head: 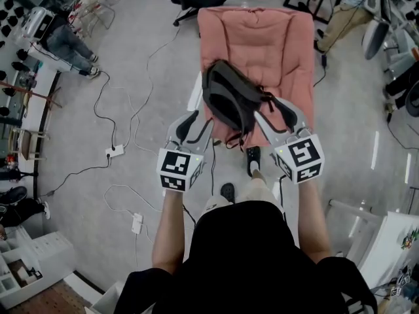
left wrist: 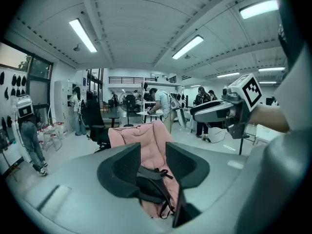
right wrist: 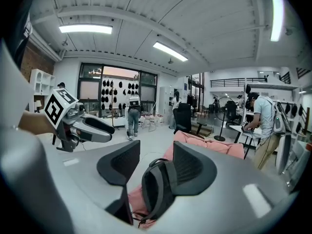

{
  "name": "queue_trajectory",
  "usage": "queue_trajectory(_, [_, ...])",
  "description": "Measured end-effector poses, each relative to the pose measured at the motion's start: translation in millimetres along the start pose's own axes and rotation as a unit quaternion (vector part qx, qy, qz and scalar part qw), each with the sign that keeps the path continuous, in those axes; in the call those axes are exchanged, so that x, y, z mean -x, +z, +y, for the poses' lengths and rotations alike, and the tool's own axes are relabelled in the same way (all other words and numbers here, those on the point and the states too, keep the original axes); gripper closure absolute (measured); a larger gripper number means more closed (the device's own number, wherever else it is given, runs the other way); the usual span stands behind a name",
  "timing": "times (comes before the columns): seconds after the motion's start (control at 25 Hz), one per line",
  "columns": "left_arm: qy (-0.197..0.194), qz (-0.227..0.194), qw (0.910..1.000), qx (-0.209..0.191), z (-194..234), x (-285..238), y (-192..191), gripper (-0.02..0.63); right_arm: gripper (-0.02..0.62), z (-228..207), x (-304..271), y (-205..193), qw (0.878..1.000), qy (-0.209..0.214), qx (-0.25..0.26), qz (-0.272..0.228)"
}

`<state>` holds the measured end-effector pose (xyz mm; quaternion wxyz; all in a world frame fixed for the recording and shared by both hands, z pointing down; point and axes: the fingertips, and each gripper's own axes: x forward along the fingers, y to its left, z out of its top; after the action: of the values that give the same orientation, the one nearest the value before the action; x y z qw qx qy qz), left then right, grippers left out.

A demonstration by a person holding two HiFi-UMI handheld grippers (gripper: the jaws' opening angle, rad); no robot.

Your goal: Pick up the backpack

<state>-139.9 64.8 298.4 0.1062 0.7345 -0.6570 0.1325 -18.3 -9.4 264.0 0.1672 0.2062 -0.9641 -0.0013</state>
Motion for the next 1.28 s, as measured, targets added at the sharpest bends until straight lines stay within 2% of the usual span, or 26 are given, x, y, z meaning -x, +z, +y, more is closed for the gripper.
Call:
queue_trajectory(0.36, [0.027,0.021,0.9993,0.017,20,-70,23,0.448,0.400,-69,-53,8,0.999,0.040,-0.001,0.013])
queue_trajectory(0.68, [0.067,0.055,0.9953,0.043,40,-124,25,0.448,0.400,-117,-107,-6,0.995,0.090,-0.001,0.041])
queue_trajectory(0.92, [0.101,0.083,0.9892,0.066,59,-152,20,0.448,0.400,-134,-150,-21,0.988,0.139,-0.014,0.069])
queue_trajectory(1.28, [0.141,0.120,0.9781,0.095,79,-187,-16,0.448,0.400,-138,-202,-72,0.975,0.189,-0.005,0.115])
